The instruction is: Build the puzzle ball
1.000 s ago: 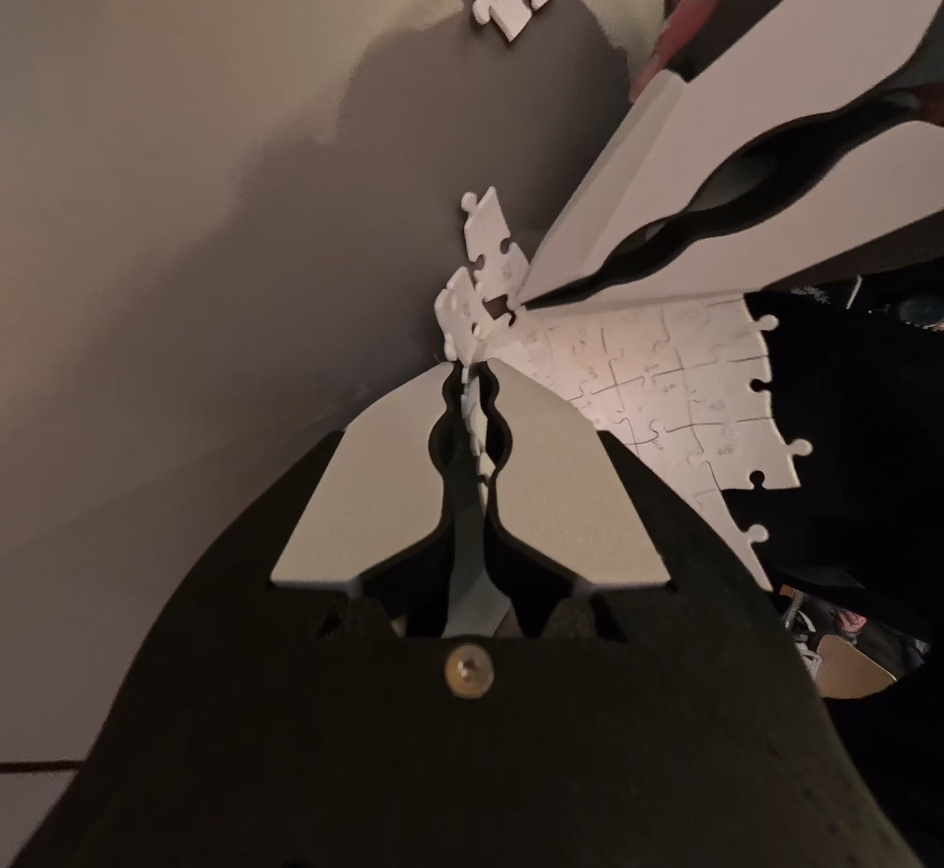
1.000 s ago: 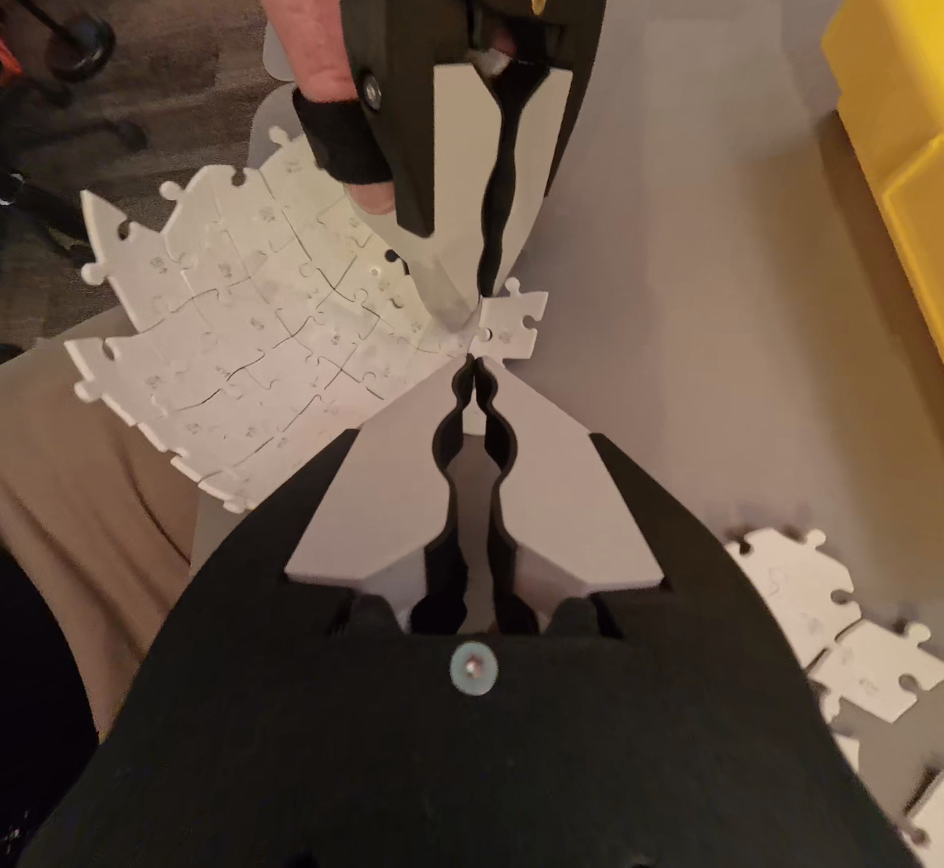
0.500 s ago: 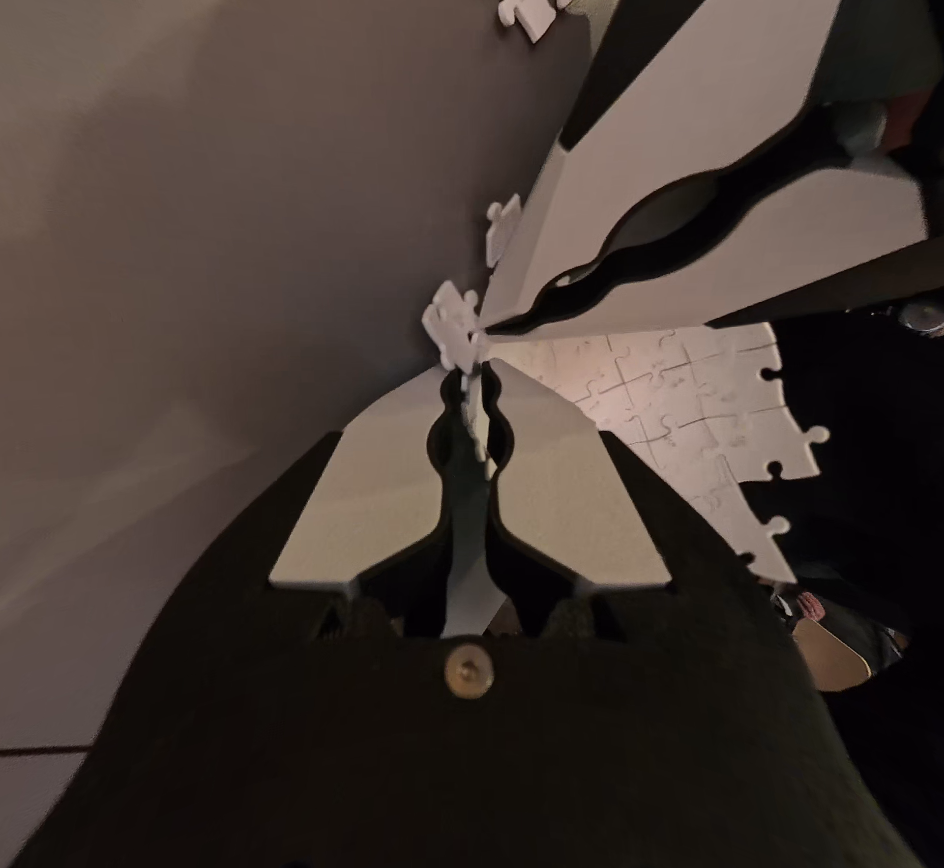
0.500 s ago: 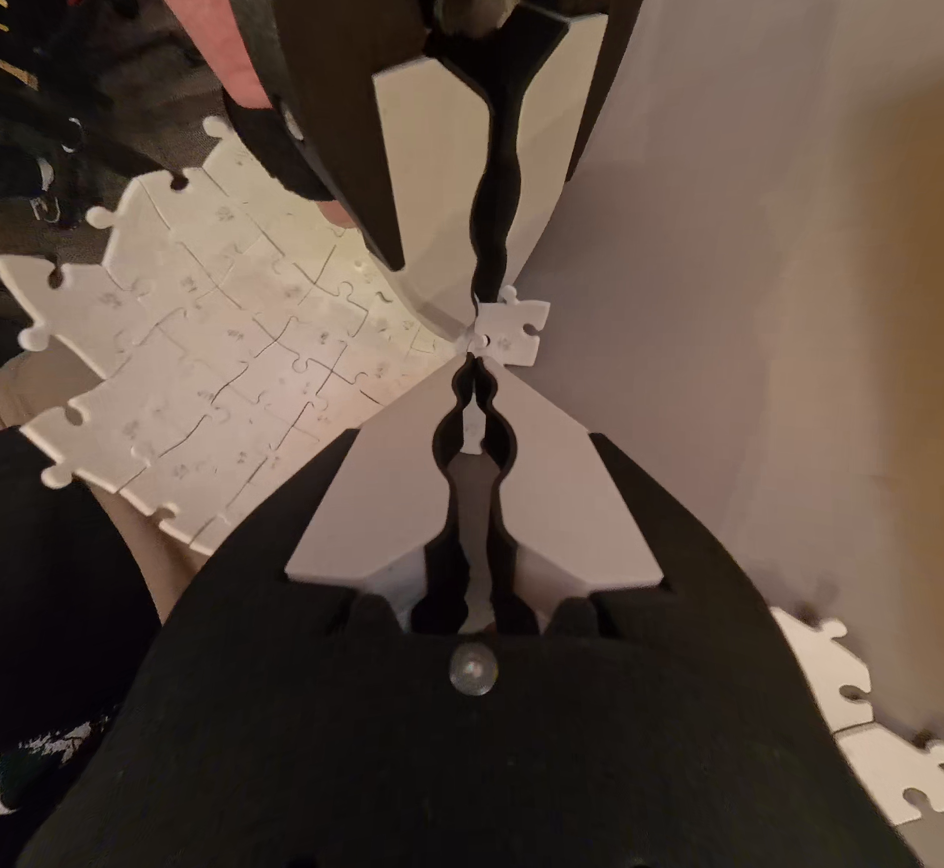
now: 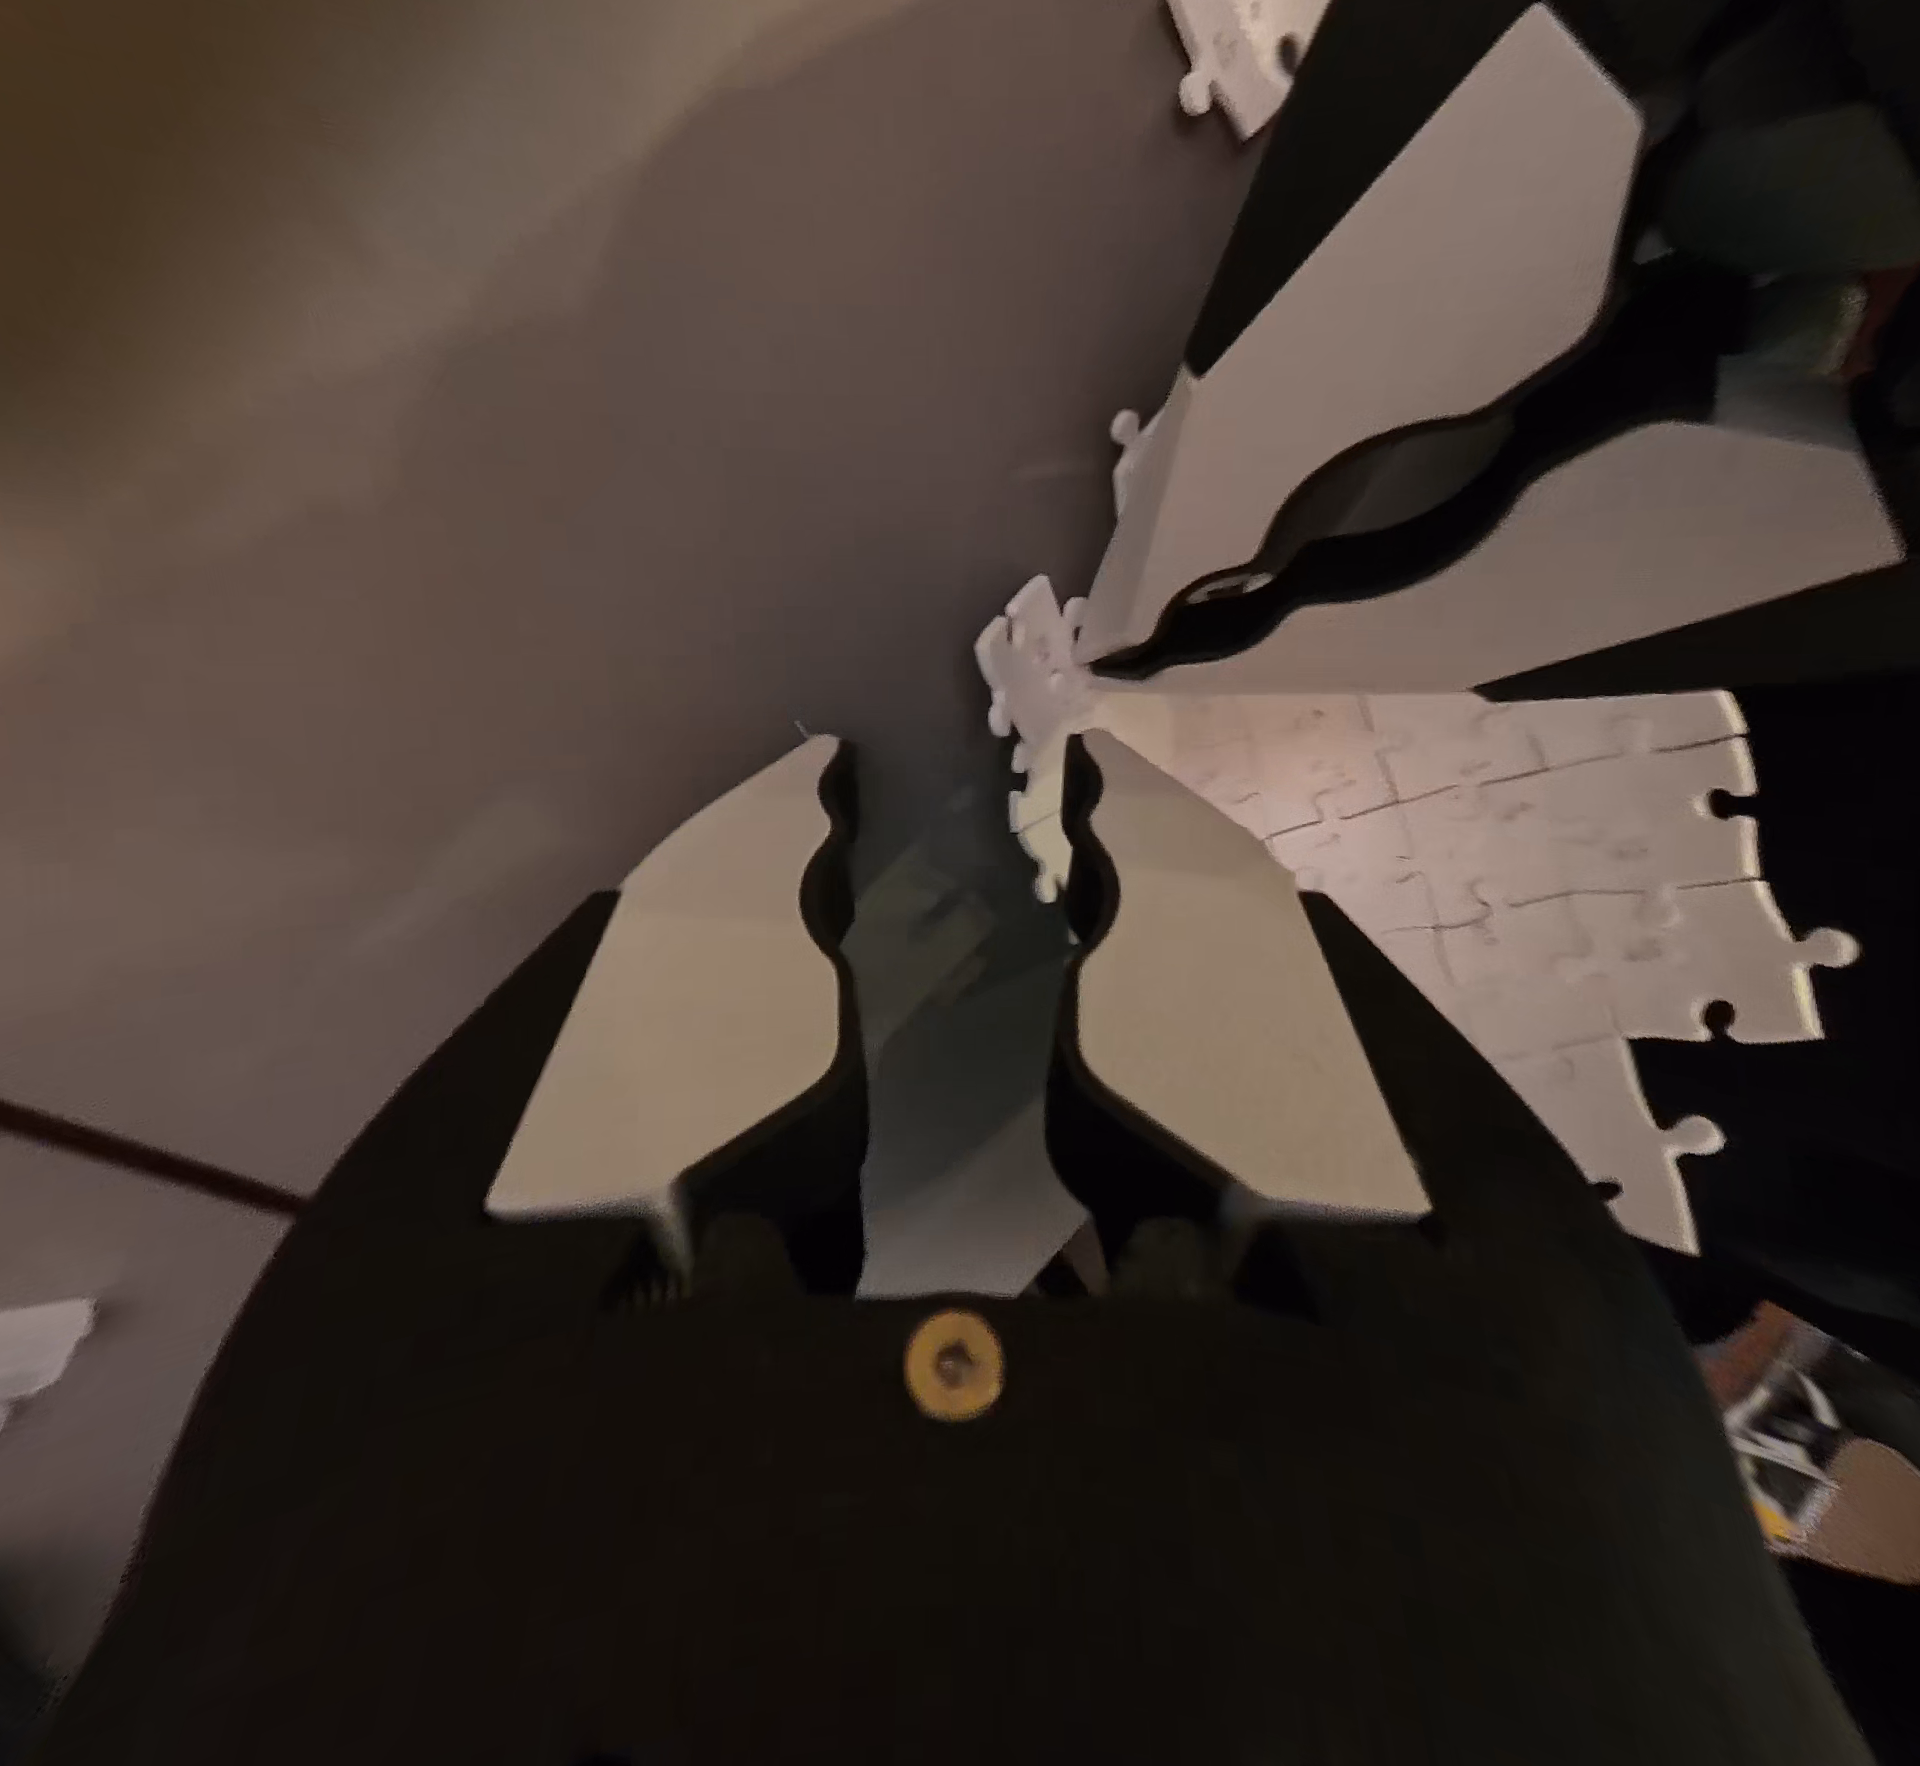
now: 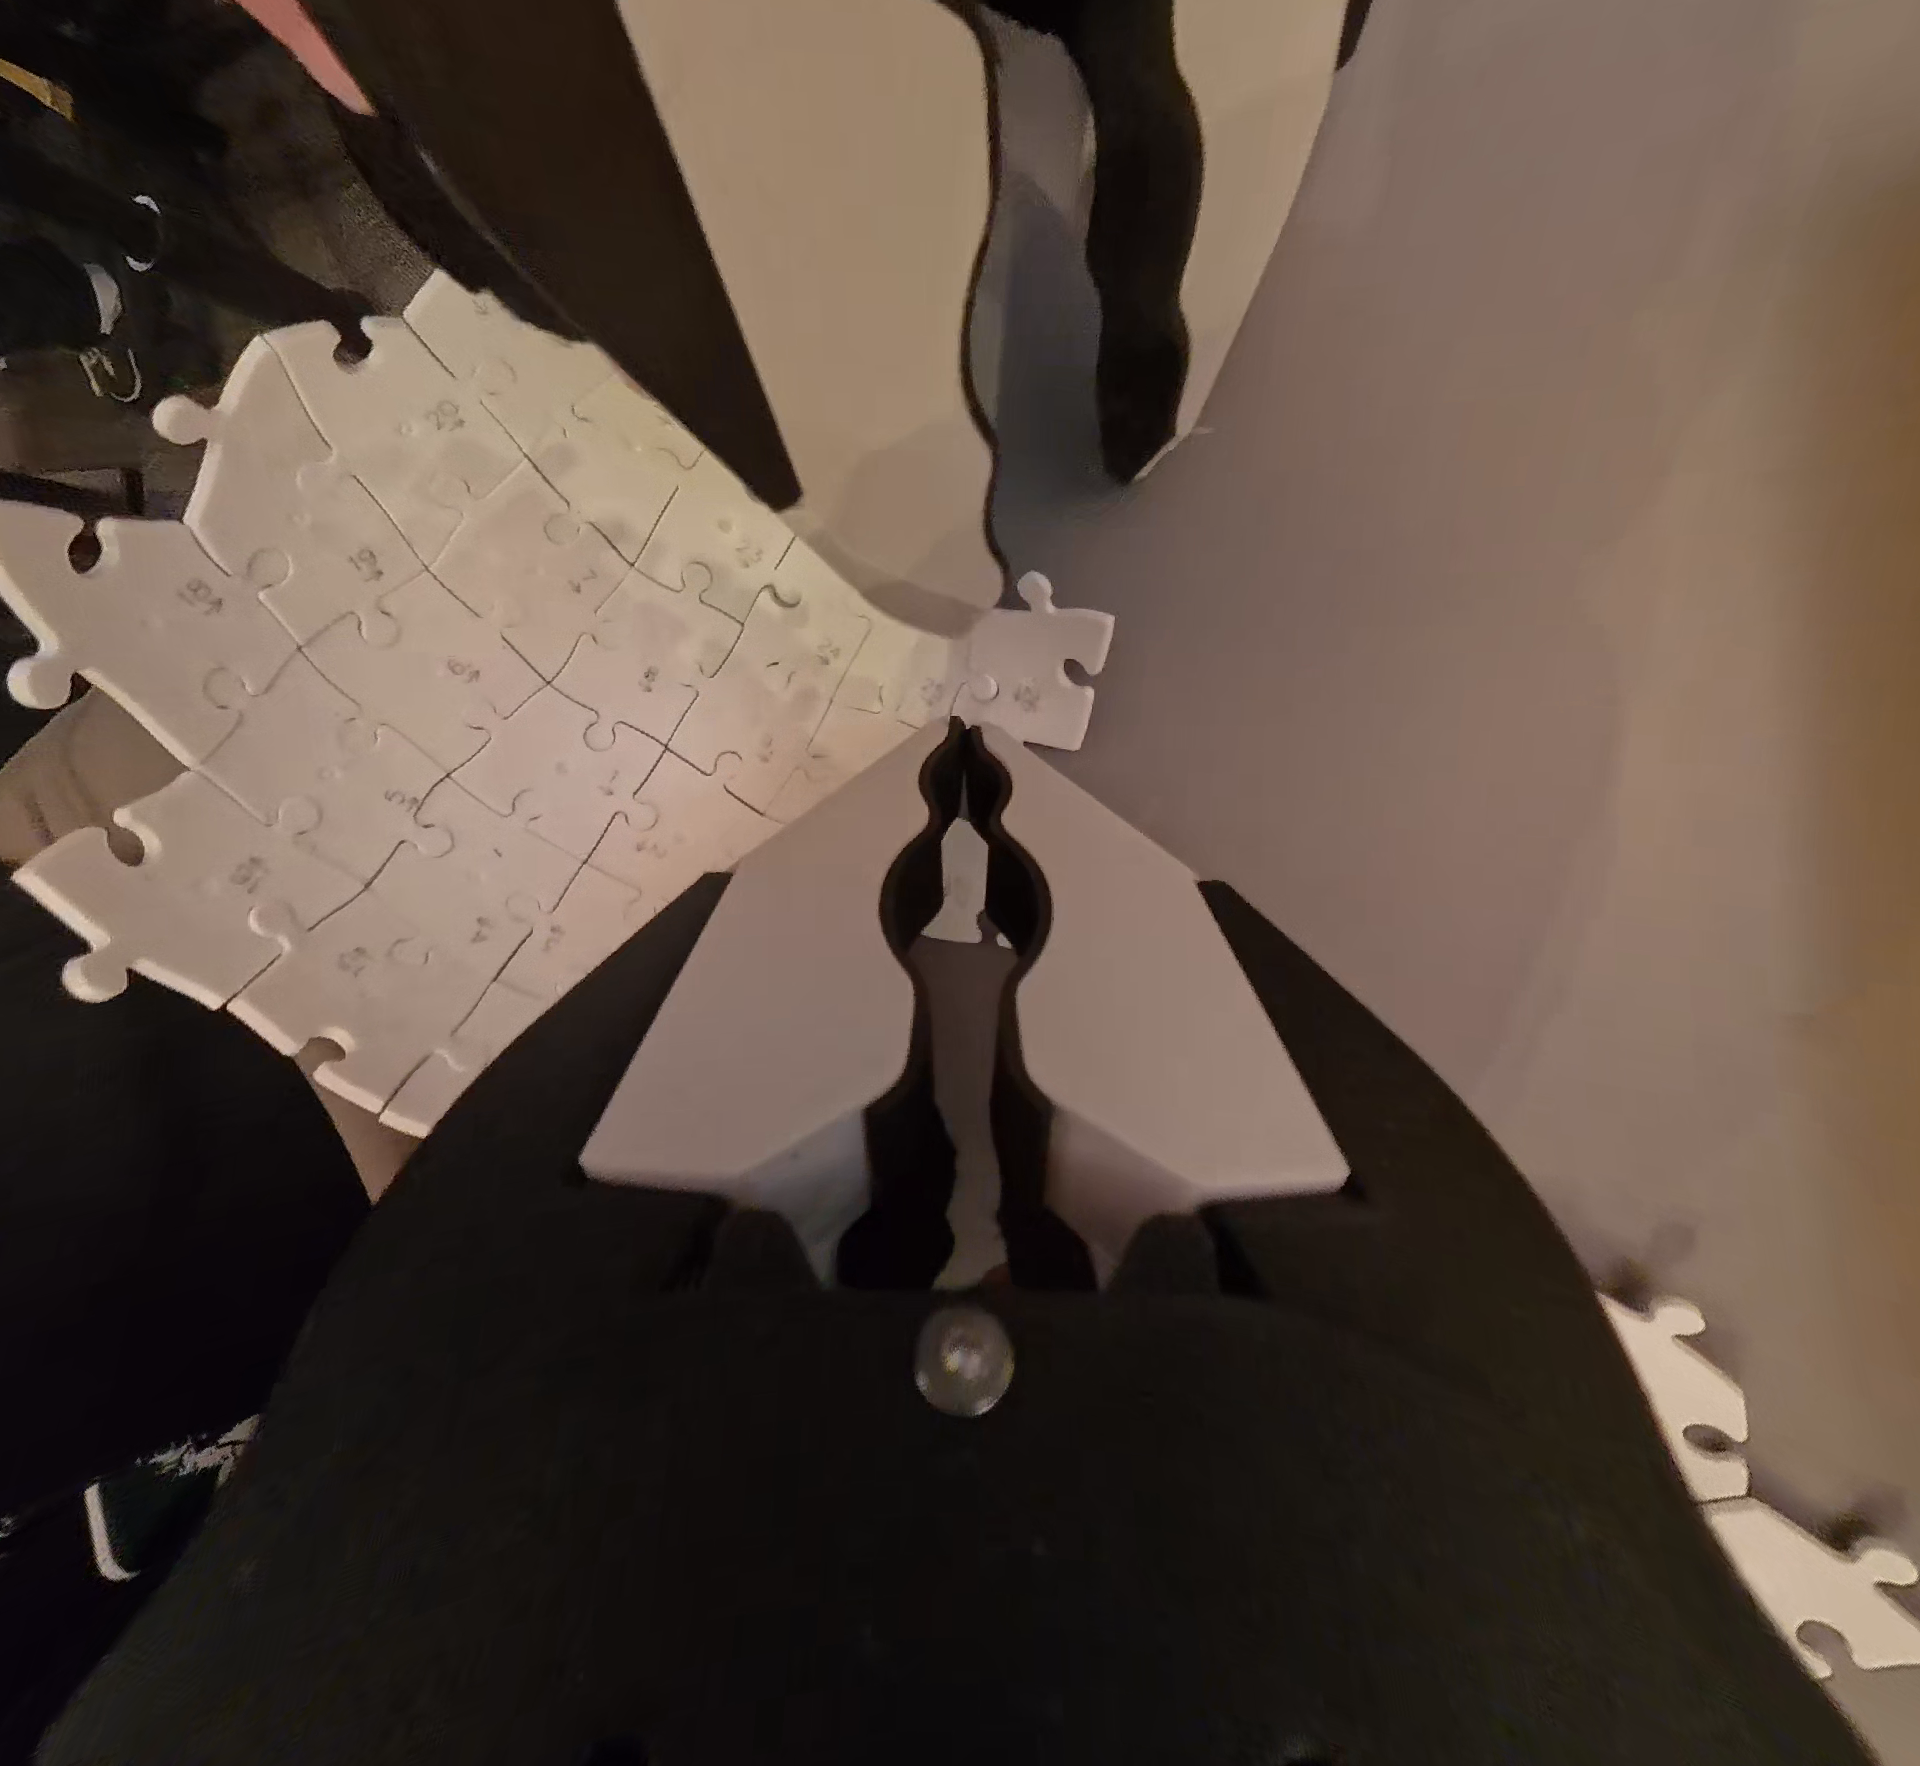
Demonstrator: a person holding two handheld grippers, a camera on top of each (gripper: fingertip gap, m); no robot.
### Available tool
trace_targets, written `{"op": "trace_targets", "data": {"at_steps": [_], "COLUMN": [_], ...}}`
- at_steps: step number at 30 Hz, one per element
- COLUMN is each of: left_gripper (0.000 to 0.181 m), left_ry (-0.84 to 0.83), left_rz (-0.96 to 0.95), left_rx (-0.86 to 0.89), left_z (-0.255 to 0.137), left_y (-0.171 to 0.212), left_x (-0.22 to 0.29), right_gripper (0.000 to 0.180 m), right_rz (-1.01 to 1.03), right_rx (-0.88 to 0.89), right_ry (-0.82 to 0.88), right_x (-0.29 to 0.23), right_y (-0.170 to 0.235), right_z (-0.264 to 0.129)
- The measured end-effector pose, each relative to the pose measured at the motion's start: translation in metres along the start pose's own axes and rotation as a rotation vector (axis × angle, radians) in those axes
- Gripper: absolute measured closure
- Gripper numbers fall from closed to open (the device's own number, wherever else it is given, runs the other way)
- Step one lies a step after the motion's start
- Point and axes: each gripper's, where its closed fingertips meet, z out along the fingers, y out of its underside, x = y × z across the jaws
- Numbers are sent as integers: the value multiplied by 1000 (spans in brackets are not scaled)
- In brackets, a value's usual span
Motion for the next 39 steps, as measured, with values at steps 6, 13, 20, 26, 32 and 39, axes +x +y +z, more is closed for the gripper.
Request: {"op": "trace_targets", "data": {"at_steps": [6,13,20,26,32,39], "left_gripper": [125,68,34,34,34,35], "left_ry": [-204,-309,-449,-444,-446,-420], "left_rz": [69,82,96,94,101,81], "left_rx": [-12,80,20,35,55,95], "left_z": [-10,-12,-4,-6,-6,-8], "left_y": [-3,-7,-2,-4,-4,-6], "left_x": [-21,-38,-62,-67,-67,-65], "right_gripper": [180,180,180,180,180,180], "right_rz": [-3,-17,-8,-6,-13,-35], "right_rx": [-3,19,8,11,13,64], "right_ry": [1,-6,-1,3,20,9], "right_x": [0,1,3,4,5,-2], "right_y": [-1,-3,-1,-2,-4,-12], "right_z": [1,1,2,2,1,-7]}}
